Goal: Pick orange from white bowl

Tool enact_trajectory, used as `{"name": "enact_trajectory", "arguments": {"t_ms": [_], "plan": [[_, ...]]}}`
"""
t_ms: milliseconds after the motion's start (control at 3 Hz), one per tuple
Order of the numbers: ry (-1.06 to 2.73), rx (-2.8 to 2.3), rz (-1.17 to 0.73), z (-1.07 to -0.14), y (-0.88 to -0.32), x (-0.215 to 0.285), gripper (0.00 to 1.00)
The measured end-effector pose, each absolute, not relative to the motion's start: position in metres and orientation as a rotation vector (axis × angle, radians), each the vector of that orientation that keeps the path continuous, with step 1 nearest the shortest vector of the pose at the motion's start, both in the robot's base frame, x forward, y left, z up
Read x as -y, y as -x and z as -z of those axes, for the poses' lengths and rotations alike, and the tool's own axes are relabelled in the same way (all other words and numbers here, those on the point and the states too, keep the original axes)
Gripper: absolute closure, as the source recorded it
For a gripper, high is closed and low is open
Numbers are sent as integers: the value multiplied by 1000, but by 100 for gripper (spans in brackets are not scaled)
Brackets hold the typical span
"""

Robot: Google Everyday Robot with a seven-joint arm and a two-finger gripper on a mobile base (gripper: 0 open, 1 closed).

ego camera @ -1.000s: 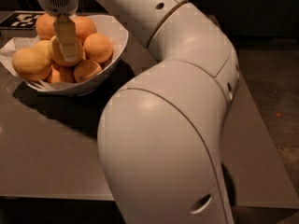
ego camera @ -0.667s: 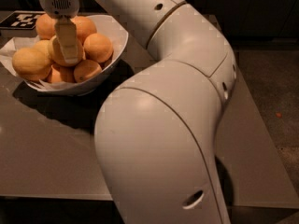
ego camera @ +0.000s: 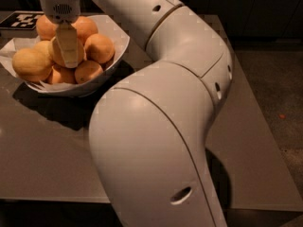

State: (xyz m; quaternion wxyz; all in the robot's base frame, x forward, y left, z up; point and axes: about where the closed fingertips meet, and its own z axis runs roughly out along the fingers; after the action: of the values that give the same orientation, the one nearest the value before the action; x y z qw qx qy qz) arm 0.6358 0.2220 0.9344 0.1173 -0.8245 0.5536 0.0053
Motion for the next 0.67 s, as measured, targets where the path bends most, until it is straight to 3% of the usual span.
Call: {"name": "enact_trajectory", "arguments": {"t_ms": [333, 667], "plan": [[2428, -1614, -33, -930, -635, -223, 18], [2428, -1614, -33, -930, -635, -223, 36]]}}
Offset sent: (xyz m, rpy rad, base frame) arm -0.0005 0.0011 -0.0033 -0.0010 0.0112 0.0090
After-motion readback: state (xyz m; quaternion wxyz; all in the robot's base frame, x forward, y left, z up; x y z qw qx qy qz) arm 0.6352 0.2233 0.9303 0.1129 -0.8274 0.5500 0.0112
